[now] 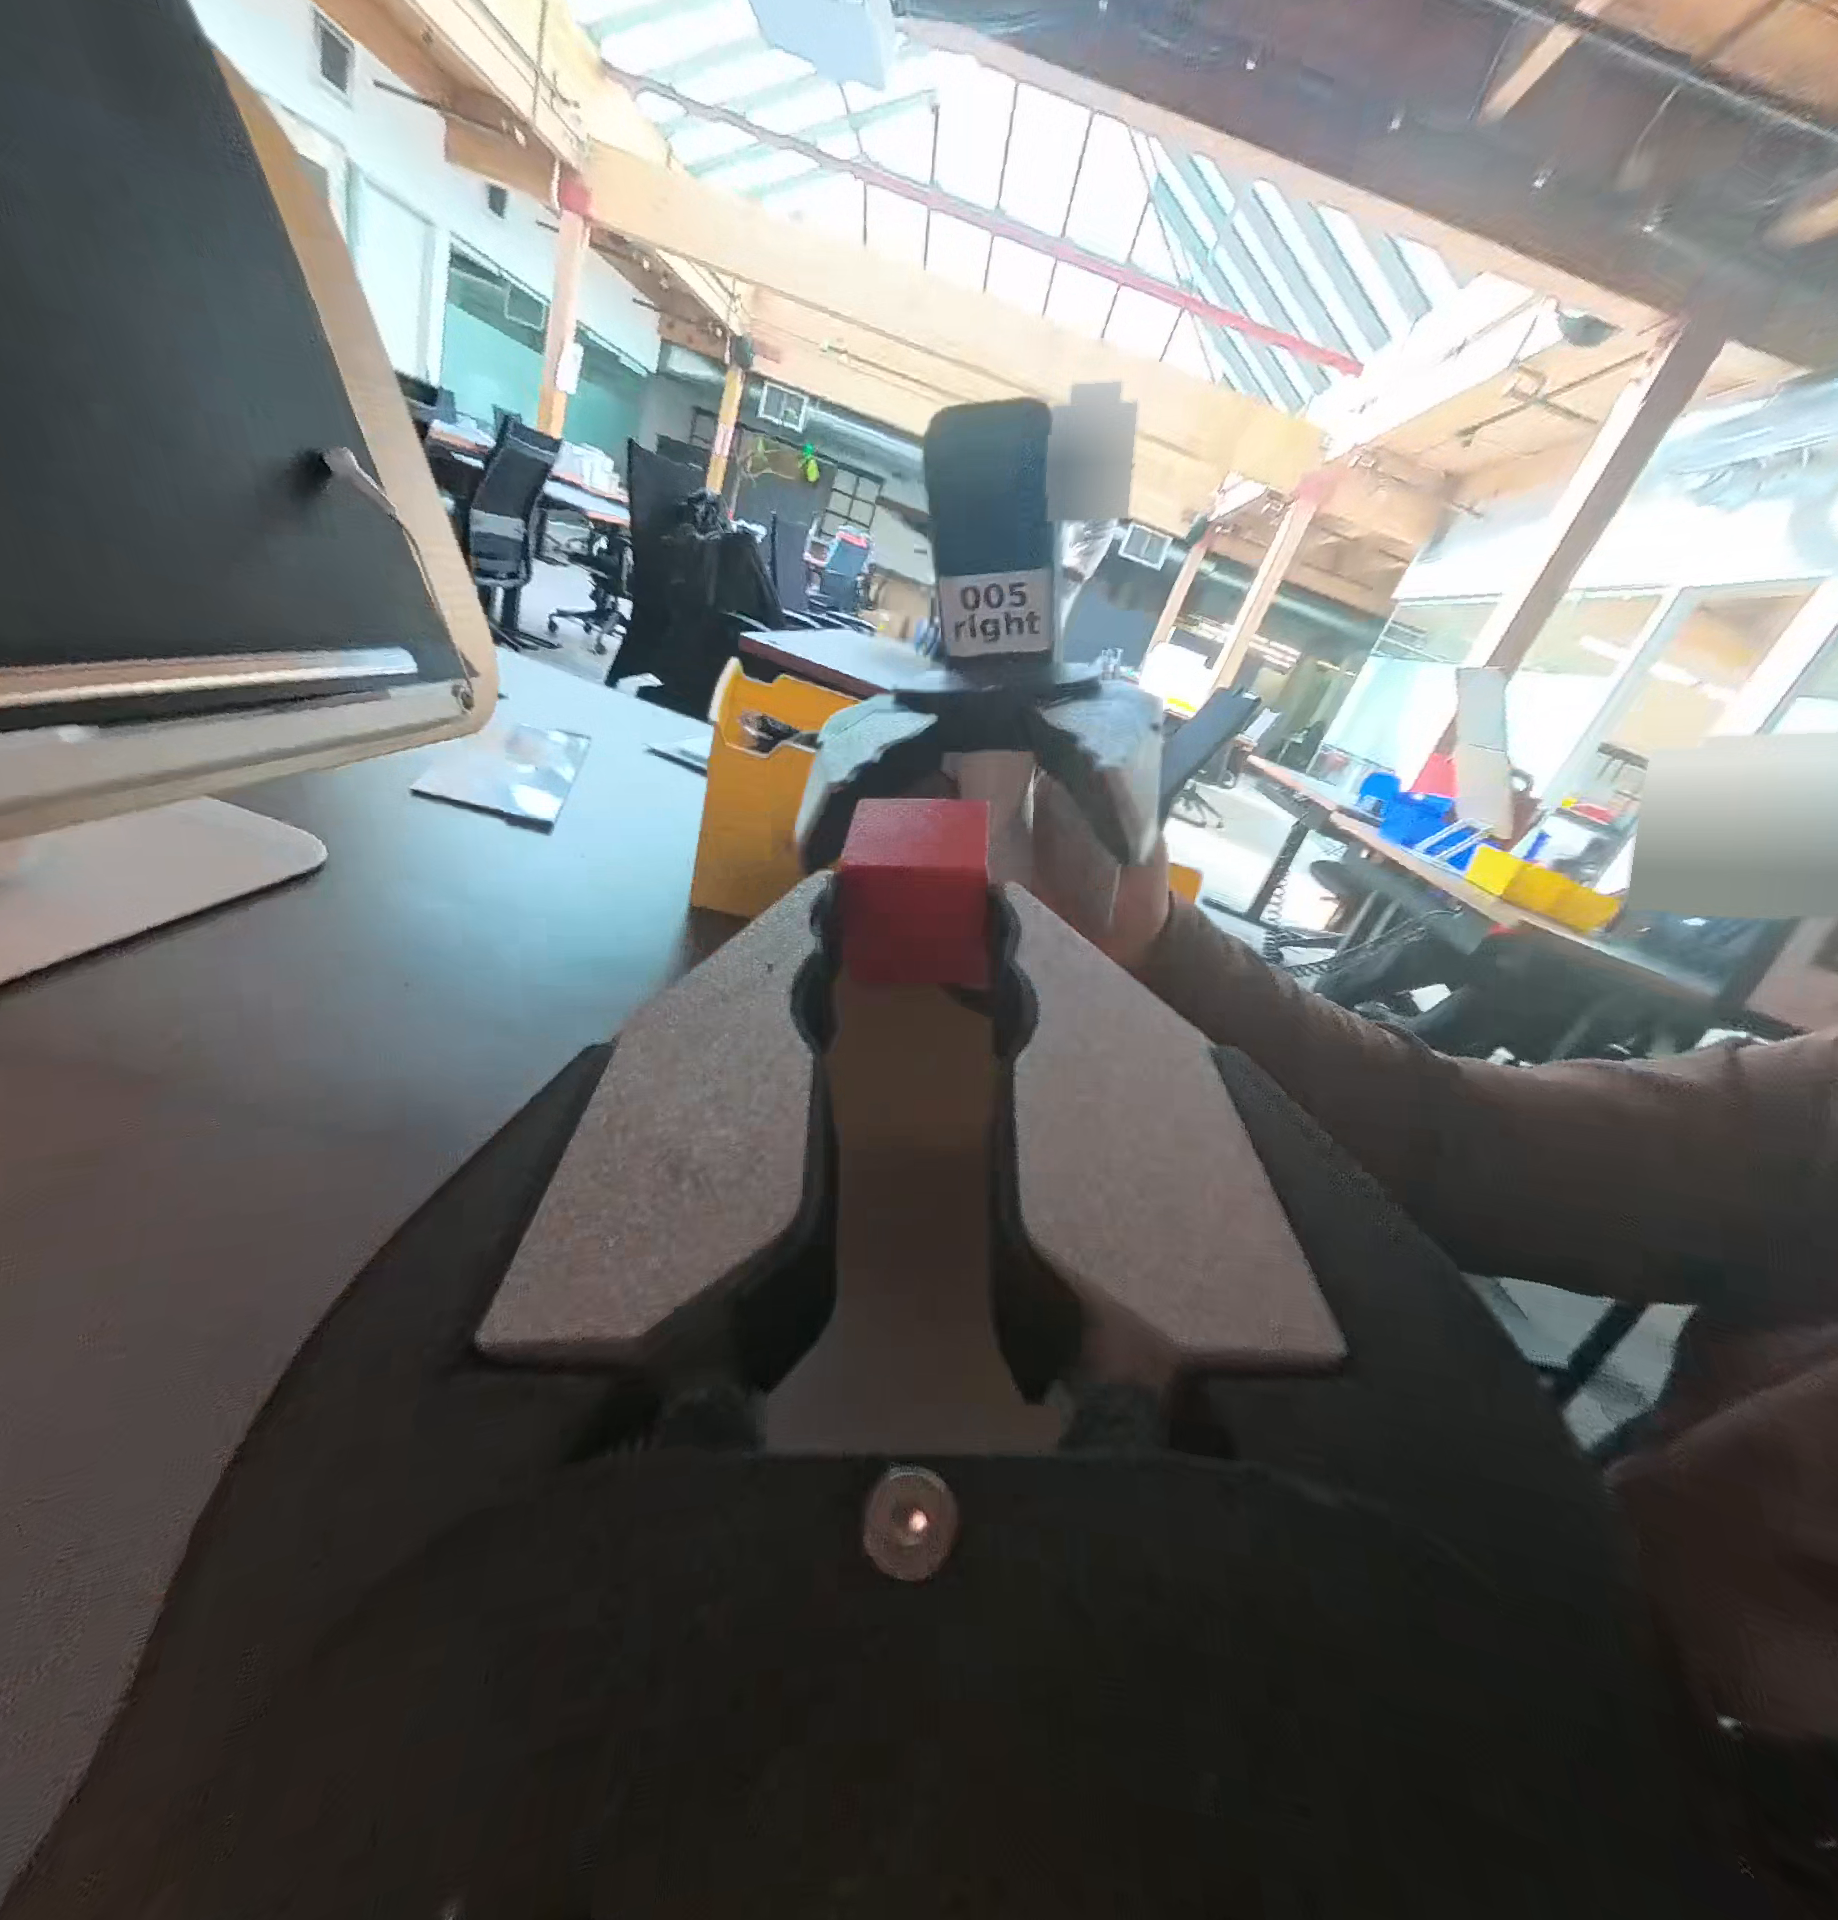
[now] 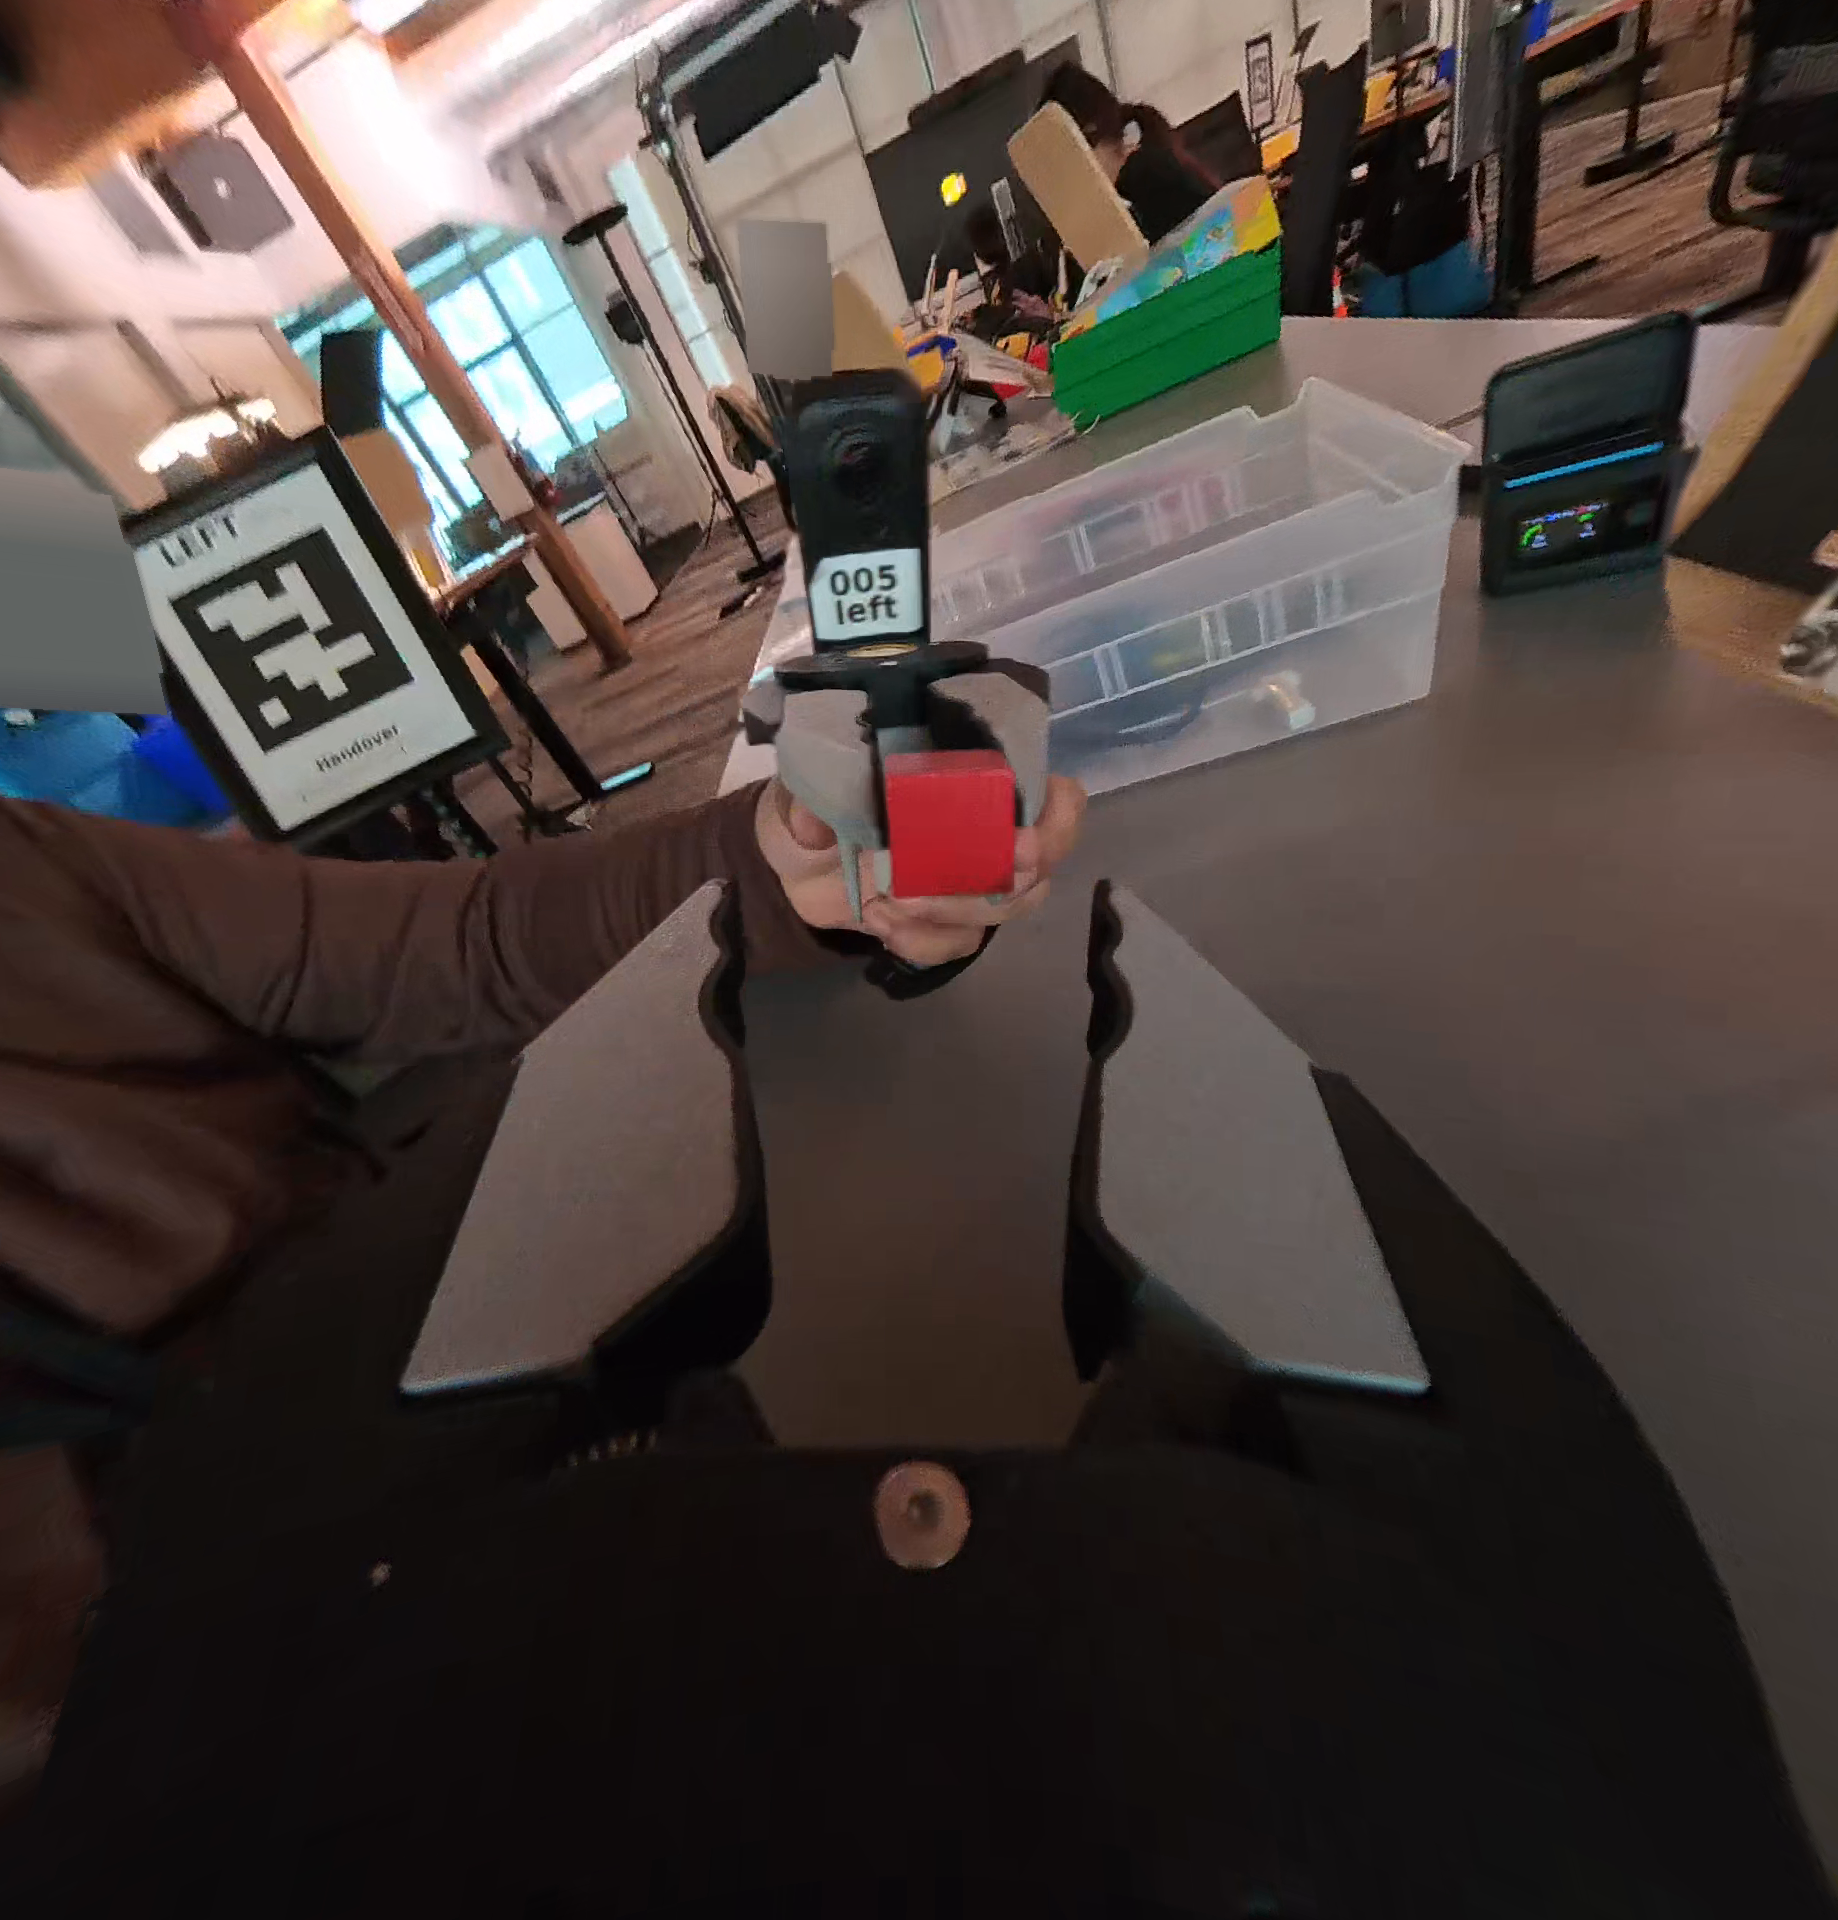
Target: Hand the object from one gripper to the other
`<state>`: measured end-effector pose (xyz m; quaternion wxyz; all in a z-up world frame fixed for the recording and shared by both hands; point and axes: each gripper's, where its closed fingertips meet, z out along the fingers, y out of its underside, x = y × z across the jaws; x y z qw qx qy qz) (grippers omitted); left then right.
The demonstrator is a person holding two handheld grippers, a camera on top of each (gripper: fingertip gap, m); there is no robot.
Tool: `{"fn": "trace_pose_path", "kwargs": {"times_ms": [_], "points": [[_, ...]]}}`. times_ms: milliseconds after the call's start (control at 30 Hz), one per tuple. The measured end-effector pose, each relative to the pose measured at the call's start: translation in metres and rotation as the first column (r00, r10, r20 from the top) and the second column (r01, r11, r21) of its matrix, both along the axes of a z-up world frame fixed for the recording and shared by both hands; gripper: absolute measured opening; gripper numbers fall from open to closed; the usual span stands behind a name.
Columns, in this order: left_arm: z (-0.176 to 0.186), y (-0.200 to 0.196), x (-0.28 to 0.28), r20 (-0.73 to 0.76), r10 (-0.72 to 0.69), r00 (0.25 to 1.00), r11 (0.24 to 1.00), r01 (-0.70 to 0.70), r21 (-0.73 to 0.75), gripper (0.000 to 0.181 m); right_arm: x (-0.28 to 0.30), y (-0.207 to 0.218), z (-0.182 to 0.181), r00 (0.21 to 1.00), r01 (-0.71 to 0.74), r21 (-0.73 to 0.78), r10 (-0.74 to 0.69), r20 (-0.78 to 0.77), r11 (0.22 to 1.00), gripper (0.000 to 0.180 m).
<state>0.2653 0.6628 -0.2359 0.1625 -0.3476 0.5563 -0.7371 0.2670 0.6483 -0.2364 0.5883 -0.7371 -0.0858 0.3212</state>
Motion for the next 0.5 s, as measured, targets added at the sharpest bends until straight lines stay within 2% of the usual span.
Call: {"fn": "trace_pose_path", "kwargs": {"times_ms": [133, 300, 367, 500], "points": [[-0.008, -0.006, -0.001, -0.028, -0.039, 0.999, 0.999, 0.040, 0.016, 0.023, -0.006, 0.008, -0.003, 0.999, 0.026, 0.018, -0.027, 0.029, 0.999, 0.056], [-0.008, -0.015, -0.003, -0.006, -0.046, 0.999, 0.997, 0.046, 0.058, 0.024, -0.007, 0.011, -0.004, 0.998, 0.003, 0.006, -0.003, -0.060, 1.000, 0.046], [-0.009, -0.016, -0.002, -0.007, -0.042, 0.999, 0.997, 0.042, 0.063, 0.024, -0.007, 0.011, -0.003, 0.997, -0.006, 0.012, 0.007, -0.073, 1.000, 0.029], [-0.010, -0.015, 0.000, -0.007, -0.030, 1.000, 0.997, 0.030, 0.066, 0.024, -0.006, 0.012, -0.005, 0.999, 0.013, 0.008, -0.012, -0.049, 1.000, 0.028]]}}
